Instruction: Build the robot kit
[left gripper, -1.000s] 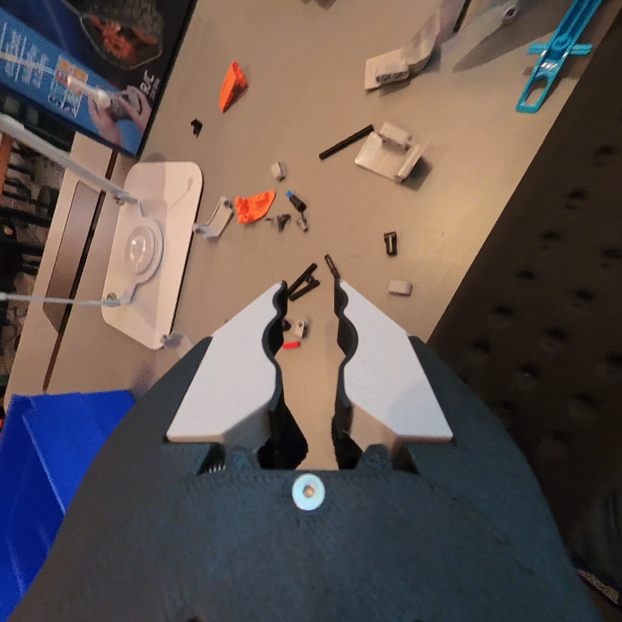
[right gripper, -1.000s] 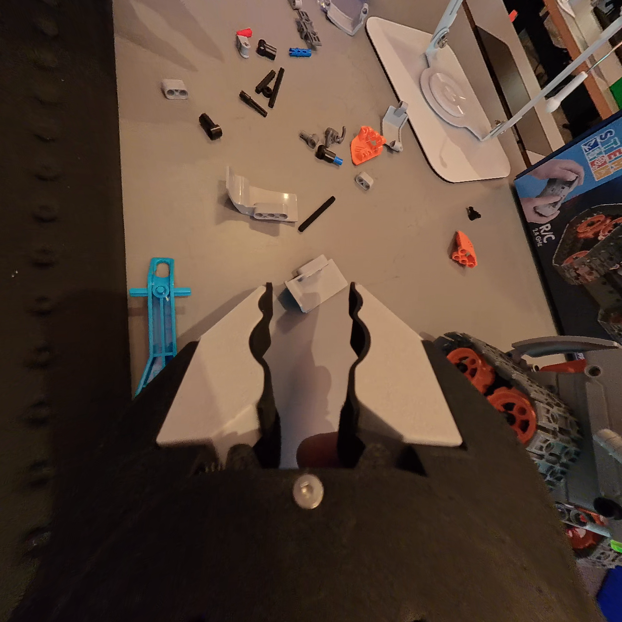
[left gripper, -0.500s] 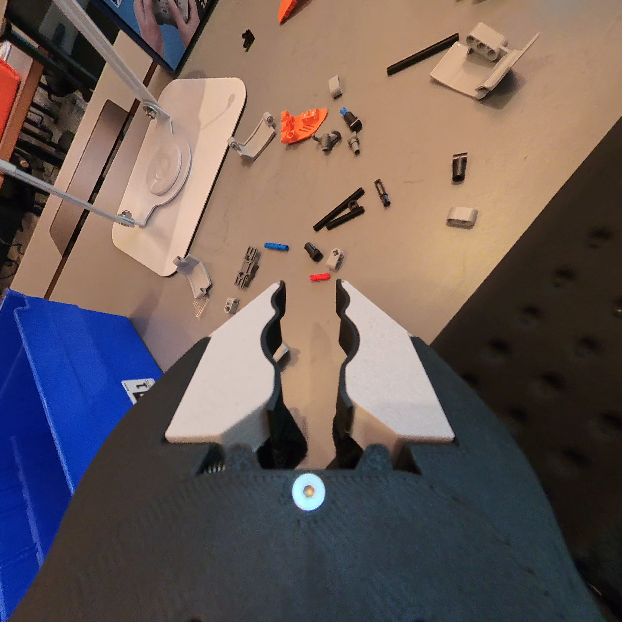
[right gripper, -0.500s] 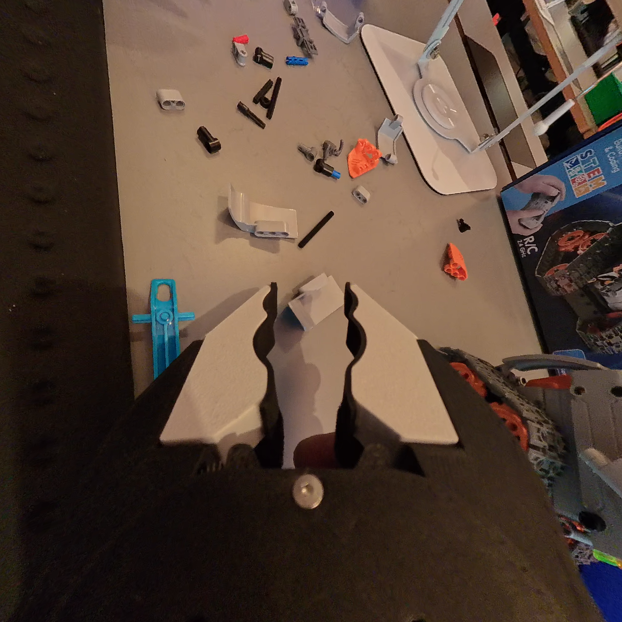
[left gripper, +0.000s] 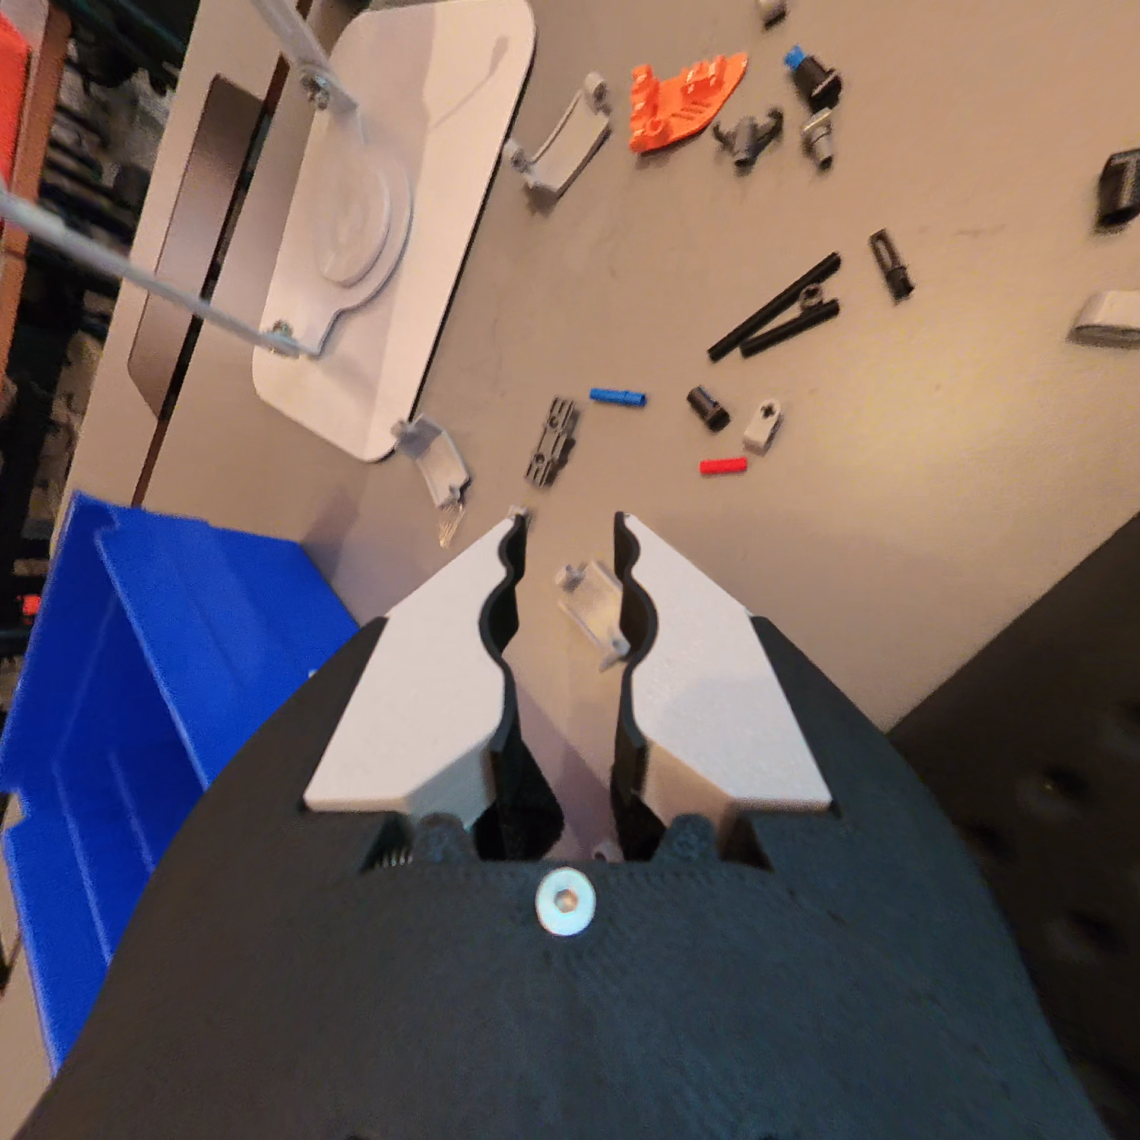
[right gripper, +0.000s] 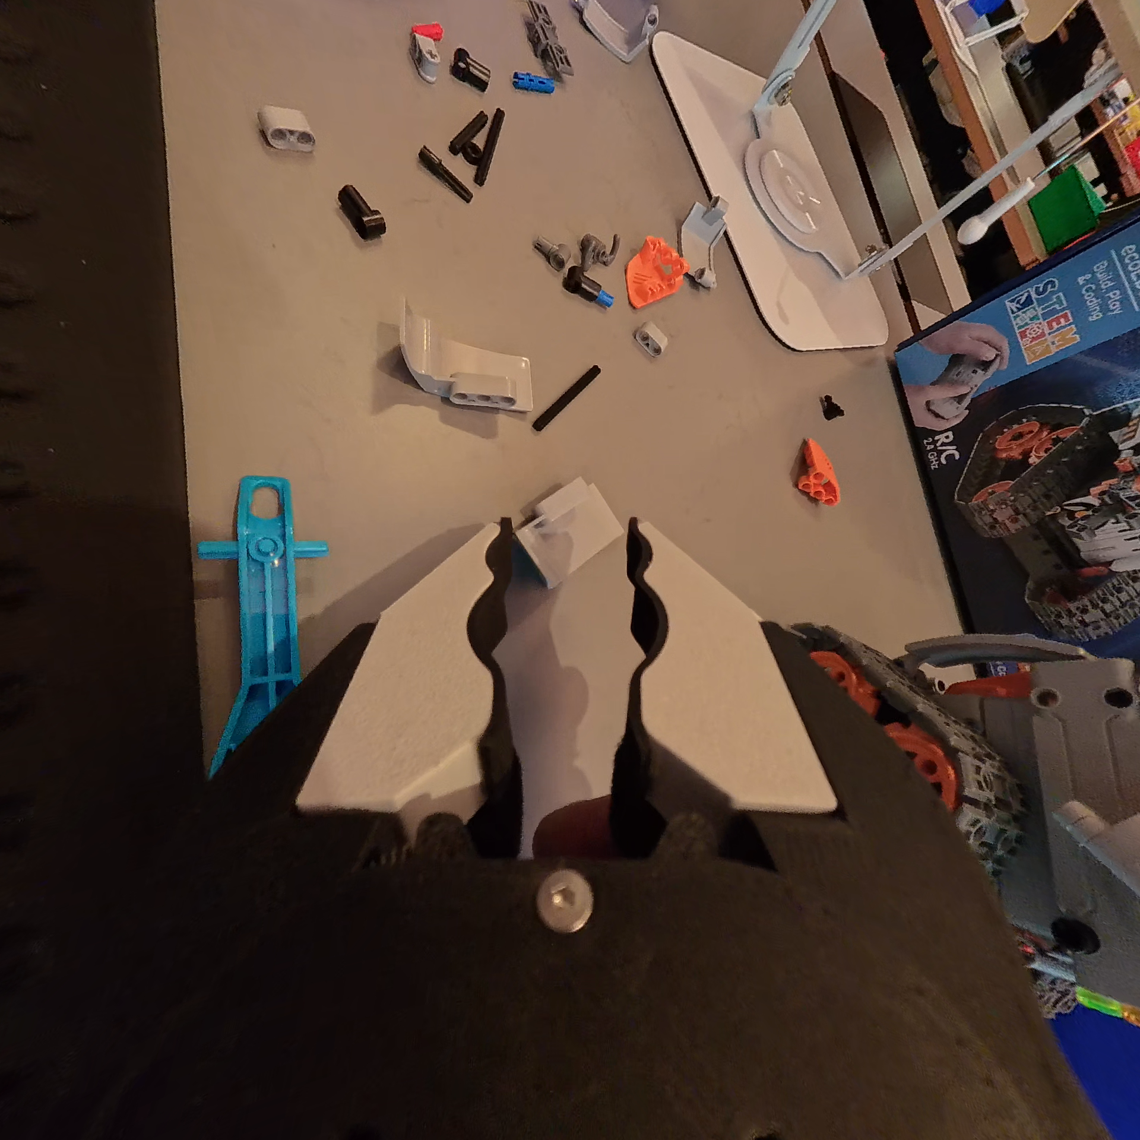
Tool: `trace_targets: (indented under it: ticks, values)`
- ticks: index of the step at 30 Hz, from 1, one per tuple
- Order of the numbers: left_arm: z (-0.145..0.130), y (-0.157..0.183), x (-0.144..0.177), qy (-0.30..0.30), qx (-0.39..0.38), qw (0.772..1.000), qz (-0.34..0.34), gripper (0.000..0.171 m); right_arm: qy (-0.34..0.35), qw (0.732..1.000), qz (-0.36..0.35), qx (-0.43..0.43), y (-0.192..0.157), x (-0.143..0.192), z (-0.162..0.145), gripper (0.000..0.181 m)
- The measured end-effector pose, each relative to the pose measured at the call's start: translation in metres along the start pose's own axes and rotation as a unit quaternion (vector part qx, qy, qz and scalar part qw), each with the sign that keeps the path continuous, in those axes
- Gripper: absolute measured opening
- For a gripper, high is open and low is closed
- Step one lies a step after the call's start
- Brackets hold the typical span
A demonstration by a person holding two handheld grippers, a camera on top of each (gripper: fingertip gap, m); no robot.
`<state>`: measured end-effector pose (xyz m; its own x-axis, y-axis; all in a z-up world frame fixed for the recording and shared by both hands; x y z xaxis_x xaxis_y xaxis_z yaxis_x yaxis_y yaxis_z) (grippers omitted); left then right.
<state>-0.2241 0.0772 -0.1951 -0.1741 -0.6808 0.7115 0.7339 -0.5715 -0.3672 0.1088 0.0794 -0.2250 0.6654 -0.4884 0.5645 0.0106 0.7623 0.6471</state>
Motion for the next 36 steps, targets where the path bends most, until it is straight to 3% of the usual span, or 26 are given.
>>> trace_targets:
  ticks: [8,18,21,27,31,36]
  values:
    - [0.022,0.030,-0.026,-0.019,-0.050,0.994,-0.097,0.023,0.016,1.000,0.000,-0.022,0.003,0.005,-0.005,0.034]
    - [0.042,0.084,-0.014,0.015,-0.110,0.971,-0.214,0.022,0.032,0.999,-0.006,-0.023,0.005,0.009,-0.002,0.034]
    - [0.043,0.093,-0.014,0.017,-0.124,0.970,-0.211,0.021,0.031,0.999,-0.003,-0.023,0.004,0.009,-0.003,0.034]
    - [0.038,0.062,-0.013,0.010,-0.085,0.982,-0.166,0.021,0.029,0.999,-0.005,-0.026,0.005,0.009,-0.005,0.034]
    - [0.033,0.059,-0.013,0.004,-0.089,0.983,-0.163,0.022,0.033,0.999,0.000,-0.032,0.004,0.008,-0.006,0.034]
    - [0.032,0.029,0.022,0.019,-0.083,0.990,-0.110,0.023,0.033,0.999,-0.009,-0.029,0.005,0.008,-0.008,0.034]
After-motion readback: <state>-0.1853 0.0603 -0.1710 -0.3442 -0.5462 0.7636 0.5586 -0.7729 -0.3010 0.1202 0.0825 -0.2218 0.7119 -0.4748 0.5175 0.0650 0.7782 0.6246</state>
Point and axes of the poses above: each gripper's, where its closed fingertips meet, x back along the fingers, z out of its top, y = z × x across the jaws, the point moved 8 cm from there along x, back along the fingers, and after that the axes turned 15 degrees about x, right-handed, at the moved point
